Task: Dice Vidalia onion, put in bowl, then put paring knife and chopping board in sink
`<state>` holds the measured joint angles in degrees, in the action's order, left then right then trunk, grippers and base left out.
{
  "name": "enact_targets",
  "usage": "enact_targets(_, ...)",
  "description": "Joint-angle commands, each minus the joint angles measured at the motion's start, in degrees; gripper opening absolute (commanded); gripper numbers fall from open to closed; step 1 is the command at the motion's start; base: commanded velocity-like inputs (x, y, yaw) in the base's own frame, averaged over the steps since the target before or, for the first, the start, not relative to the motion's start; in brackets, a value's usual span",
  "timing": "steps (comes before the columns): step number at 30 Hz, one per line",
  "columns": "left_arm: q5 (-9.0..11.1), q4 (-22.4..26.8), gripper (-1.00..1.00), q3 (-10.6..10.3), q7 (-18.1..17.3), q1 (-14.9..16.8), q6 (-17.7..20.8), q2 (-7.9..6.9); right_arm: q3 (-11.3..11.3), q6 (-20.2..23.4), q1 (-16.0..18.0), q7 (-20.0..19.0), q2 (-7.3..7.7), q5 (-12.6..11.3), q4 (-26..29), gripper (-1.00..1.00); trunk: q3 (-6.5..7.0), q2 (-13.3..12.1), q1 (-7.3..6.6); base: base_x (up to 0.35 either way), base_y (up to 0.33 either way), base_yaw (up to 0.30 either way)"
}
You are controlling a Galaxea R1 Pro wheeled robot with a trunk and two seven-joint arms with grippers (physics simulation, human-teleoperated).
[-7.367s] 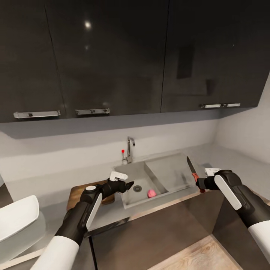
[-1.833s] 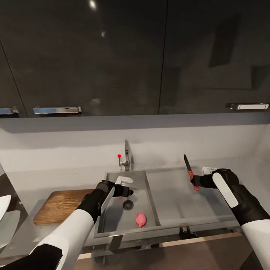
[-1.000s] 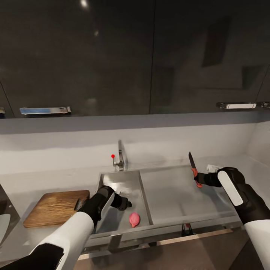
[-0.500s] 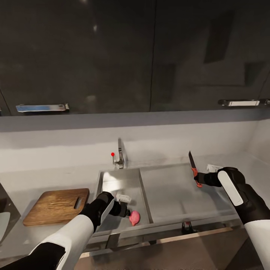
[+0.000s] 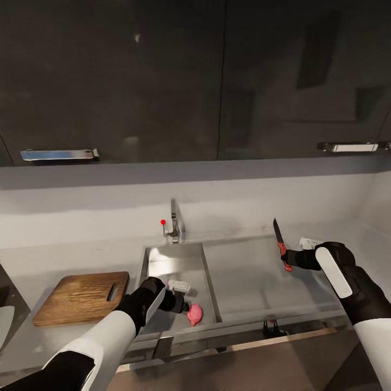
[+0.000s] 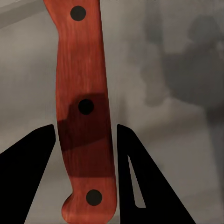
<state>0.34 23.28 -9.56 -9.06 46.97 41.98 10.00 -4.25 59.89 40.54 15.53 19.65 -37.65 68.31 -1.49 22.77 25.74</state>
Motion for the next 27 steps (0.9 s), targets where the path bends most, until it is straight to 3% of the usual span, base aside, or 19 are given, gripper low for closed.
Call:
enact_targets(1, 0.0, 0.1, 1.0, -0.1, -0.1, 0.1, -0.1, 0.0, -0.1, 0.1, 0.1, 0.6, 0.06, -0.6, 0.1, -1.0, -0.23, 0.1, 0.04, 0.0, 0.0, 0.0)
enact_targets(10, 0.0, 0.1, 1.0, -0.1, -0.2, 0.1, -1.8, 0.0, -0.1, 0.1, 0.1, 0.6, 0.06, -0.6, 0.1, -1.0, -0.97, 0.1, 0.04, 0.0, 0.0, 0.0)
enact_targets(27, 0.0, 0.1, 1.0, -0.1, -0.1, 0.1, -4.1, 0.0, -0.1, 0.1, 0.1, 0.6, 0.07, -0.6, 0.1, -1.0, -1.06, 0.1, 0.04, 0.0, -0.044, 0.0)
